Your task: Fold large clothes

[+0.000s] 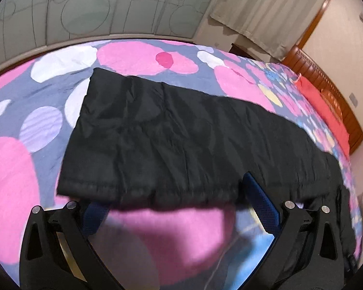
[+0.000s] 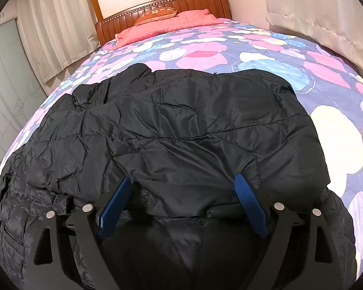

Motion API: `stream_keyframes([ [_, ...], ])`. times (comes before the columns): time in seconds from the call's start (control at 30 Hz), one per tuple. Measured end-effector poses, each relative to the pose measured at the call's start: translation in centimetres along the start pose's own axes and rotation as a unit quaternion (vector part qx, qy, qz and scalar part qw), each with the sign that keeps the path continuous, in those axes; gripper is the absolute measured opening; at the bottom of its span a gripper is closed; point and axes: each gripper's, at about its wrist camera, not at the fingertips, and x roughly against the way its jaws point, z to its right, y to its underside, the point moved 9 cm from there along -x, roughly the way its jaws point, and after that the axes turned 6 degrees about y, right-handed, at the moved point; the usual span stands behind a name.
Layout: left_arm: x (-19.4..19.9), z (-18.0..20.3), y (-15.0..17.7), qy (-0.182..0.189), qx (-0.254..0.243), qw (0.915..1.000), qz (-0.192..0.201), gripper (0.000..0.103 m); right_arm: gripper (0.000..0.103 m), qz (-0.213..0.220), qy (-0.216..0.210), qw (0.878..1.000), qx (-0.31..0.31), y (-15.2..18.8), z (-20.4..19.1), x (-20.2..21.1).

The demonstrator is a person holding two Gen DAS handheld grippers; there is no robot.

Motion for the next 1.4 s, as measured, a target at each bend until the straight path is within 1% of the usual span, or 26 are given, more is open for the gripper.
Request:
stream_keyframes([
  [0.07, 0.4, -0.1, -0.5, 0.022, 0.024, 0.9994, 0.009, 0.099, 0.086, 0.001, 0.002, 1.0, 0.001, 0.0, 0.0, 0.0],
  [0.1, 0.9, -0.6, -0.7, 0.04, 0.052, 0.9976, 0.021, 0.094, 0.086, 0.001, 0.002, 1.0, 0.002, 0.0, 0.0, 0.0],
  [0.13, 1.3, -1.2, -0.8, 0.046, 0.074, 0.9957, 0.029, 0.078, 0.086, 0.001, 0.002, 1.0, 0.002, 0.0, 0.0, 0.0],
  [0.17, 1.5, -1.8, -0.9, 0.053, 0.093, 0.9937, 0.033, 0.065, 0.086, 0.001, 0.002, 1.0, 0.002, 0.0, 0.0, 0.0],
  [0.2, 1.5, -2.0, -0.8, 0.053, 0.096, 0.9935, 0.031, 0.061, 0.086, 0.001, 0.002, 1.0, 0.002, 0.0, 0.0, 0.0],
  [0.27, 1.4, -2.3, -1.1, 0.054, 0.087, 0.9943, 0.029, 0.04, 0.086, 0.001, 0.001, 1.0, 0.001, 0.0, 0.0, 0.0],
  [0.3, 1.4, -2.5, -1.2, 0.05, 0.085, 0.9948, 0.026, 0.037, 0.086, 0.001, 0.001, 1.0, 0.001, 0.0, 0.0, 0.0],
  [0.33, 1.3, -2.7, -1.4, 0.044, 0.084, 0.9952, 0.025, 0.027, 0.086, 0.002, 0.001, 1.0, 0.001, 0.0, 0.0, 0.0],
  [0.37, 1.4, -2.6, -1.5, 0.043, 0.08, 0.9955, 0.025, 0.022, 0.086, 0.002, 0.001, 1.0, 0.001, 0.0, 0.0, 0.0],
  [0.43, 1.6, -2.2, -1.7, 0.034, 0.066, 0.9969, 0.025, 0.018, 0.086, 0.001, 0.001, 1.0, 0.002, 0.0, 0.0, 0.0],
  [0.57, 2.5, -0.3, -2.6, 0.003, 0.003, 0.9989, 0.046, 0.011, 0.086, 0.002, 0.001, 1.0, 0.001, 0.0, 0.0, 0.0],
  [0.63, 3.4, 1.2, -3.0, -0.003, -0.028, 0.9978, 0.06, 0.01, 0.086, 0.002, 0.001, 1.0, 0.002, 0.0, 0.0, 0.0],
  [0.73, 4.8, 4.5, -3.7, 0.0, -0.085, 0.9927, 0.085, 0.009, 0.086, 0.002, 0.001, 1.0, 0.002, 0.0, 0.0, 0.0],
  [0.8, 5.8, 7.6, -3.9, 0.011, -0.125, 0.9871, 0.099, 0.009, 0.086, 0.002, 0.0, 1.0, 0.001, 0.0, 0.0, 0.0],
  [0.87, 6.6, 11.4, -3.6, 0.032, -0.167, 0.9796, 0.107, 0.009, 0.086, 0.002, 0.0, 1.0, 0.001, 0.0, 0.0, 0.0],
  [0.97, 6.8, 16.1, -2.3, 0.061, -0.208, 0.971, 0.1, 0.009, 0.086, 0.002, -0.001, 1.0, 0.001, 0.1, 0.0, 0.0],
  [1.07, 6.7, 21.6, 0.1, 0.084, -0.258, 0.9581, 0.09, 0.008, 0.086, 0.003, -0.002, 1.0, 0.0, 0.0, 0.0, 0.0],
  [1.13, 6.5, 24.4, 1.6, 0.096, -0.284, 0.9503, 0.085, 0.008, 0.086, 0.004, -0.004, 1.0, -0.002, -0.1, 0.0, 0.1],
  [1.17, 6.4, 26.2, 2.5, 0.102, -0.299, 0.9451, 0.084, 0.008, 0.086, 0.004, -0.005, 1.0, -0.003, -0.2, 0.0, 0.1],
  [1.27, 5.3, 30.3, 5.2, 0.117, -0.335, 0.9321, 0.071, 0.008, 0.086, 0.005, -0.007, 1.0, -0.005, -0.3, 0.0, 0.1],
  [1.33, 4.2, 32.4, 6.8, 0.125, -0.349, 0.927, 0.056, 0.008, 0.086, 0.005, -0.008, 1.0, -0.006, -0.3, 0.0, 0.1],
  [1.37, 3.8, 33.9, 7.9, 0.13, -0.359, 0.9228, 0.048, 0.008, 0.086, 0.006, -0.009, 1.0, -0.006, -0.3, 0.1, 0.1],
  [1.4, 3.5, 34.3, 8.6, 0.133, -0.366, 0.9197, 0.046, 0.008, 0.086, 0.006, -0.011, 1.0, -0.007, -0.4, 0.0, 0.1],
])
